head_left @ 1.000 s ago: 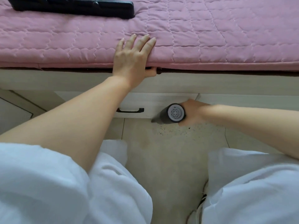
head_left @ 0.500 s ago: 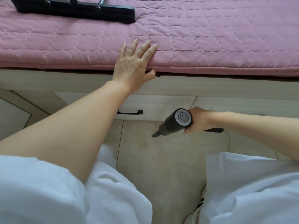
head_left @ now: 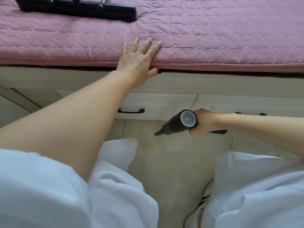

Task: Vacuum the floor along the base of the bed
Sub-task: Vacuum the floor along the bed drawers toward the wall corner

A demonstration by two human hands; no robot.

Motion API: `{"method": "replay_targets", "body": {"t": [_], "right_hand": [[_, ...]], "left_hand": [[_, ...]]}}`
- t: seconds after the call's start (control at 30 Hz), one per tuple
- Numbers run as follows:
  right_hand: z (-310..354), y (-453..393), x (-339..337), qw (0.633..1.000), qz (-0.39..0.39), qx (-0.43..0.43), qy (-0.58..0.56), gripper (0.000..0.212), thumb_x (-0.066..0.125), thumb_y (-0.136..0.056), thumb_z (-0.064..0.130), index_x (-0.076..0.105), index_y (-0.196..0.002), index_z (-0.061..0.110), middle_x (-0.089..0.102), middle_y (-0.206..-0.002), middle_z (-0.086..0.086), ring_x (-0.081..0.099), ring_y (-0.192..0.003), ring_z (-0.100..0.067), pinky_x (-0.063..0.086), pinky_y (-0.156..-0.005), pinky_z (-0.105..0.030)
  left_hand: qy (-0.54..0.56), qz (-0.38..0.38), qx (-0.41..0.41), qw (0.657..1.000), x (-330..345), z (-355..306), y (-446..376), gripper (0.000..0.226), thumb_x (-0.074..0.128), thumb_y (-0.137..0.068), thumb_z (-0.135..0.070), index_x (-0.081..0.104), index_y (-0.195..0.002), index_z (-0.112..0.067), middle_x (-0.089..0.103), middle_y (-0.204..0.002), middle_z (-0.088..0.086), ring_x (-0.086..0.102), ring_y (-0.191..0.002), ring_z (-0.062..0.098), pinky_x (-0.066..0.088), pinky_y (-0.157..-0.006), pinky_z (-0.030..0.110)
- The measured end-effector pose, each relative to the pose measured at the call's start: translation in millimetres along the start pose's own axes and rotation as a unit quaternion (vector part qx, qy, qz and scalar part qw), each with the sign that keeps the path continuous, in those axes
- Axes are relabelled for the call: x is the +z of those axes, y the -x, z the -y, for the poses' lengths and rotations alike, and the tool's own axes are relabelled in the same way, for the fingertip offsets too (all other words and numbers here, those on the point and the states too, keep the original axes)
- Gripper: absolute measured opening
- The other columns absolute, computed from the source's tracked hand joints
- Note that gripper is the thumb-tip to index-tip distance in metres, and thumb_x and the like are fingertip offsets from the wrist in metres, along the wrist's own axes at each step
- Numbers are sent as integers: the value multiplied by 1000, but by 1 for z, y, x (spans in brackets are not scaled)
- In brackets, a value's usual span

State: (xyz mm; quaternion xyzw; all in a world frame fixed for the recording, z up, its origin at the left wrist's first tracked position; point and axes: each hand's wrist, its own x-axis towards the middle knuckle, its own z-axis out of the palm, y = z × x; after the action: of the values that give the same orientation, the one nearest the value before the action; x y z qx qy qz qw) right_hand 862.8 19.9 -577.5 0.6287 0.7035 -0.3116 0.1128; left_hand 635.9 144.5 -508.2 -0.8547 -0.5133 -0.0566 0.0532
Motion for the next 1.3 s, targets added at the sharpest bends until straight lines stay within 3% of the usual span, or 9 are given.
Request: {"method": "replay_targets", "body": {"t": [0.2,0.47,0.67,0.77,0.93,1.03,1.17,1.3], "right_hand": [[3,3,0,1000,20,-2,-1,27,72,-72,22,46,-72,31,55,-72,12,52,-62,-3,37,-50,-15],[7,0,6,1000,7,-7,9,24,65,-75,21,43,-69,27,52,-66,9,46,-54,-2,31,-40,-7],[24,-10,6,999,23,-36,21,23,66,-76,23,45,-75,29,55,-72,10,54,-68,-12,37,-51,-15],[31,-17,4,998,13,-58,10,24,66,-77,21,50,-93,27,60,-83,6,57,-78,-16,40,-58,-20],[32,-29,4,998,-13,-65,-4,48,65,-78,21,50,-123,26,63,-98,6,60,-84,-15,48,-68,-24],[31,-33,7,998,-16,-56,10,51,65,-78,24,49,-126,25,66,-106,0,63,-89,-19,56,-77,-32],[35,-35,15,998,-10,-61,15,43,66,-79,27,51,-119,23,66,-102,-3,64,-85,-23,56,-75,-37],[35,-34,16,998,-10,-57,17,44,66,-79,25,51,-121,22,66,-104,-4,63,-88,-24,55,-76,-34]], "left_hand": [[19,18,6,1000,2,2,0,69,37,-98,-54,2,-155,-37,1,-164,-2,-2,-150,33,-1,-119,57],[20,20,10,1000,8,3,-4,67,34,-98,-55,0,-154,-39,-2,-164,-3,-6,-150,33,-4,-117,59],[18,16,13,1000,8,3,-3,67,33,-99,-55,-1,-154,-39,-2,-164,-3,-6,-150,34,-4,-117,59],[14,6,15,1000,7,3,-2,67,34,-99,-54,1,-155,-38,-1,-164,-3,-5,-150,33,-3,-117,58],[10,2,16,1000,7,4,-2,67,34,-99,-55,1,-155,-38,0,-164,-2,-4,-150,33,-2,-118,58],[9,2,19,1000,7,4,-2,68,34,-99,-55,1,-155,-38,0,-164,-2,-4,-150,33,-2,-118,58],[14,2,22,1000,7,5,-2,67,35,-99,-55,0,-155,-38,-1,-164,-2,-5,-150,33,-2,-118,58],[17,-1,24,1000,7,5,-2,68,36,-99,-55,1,-155,-38,1,-164,-2,-4,-150,33,-2,-118,58]]}}
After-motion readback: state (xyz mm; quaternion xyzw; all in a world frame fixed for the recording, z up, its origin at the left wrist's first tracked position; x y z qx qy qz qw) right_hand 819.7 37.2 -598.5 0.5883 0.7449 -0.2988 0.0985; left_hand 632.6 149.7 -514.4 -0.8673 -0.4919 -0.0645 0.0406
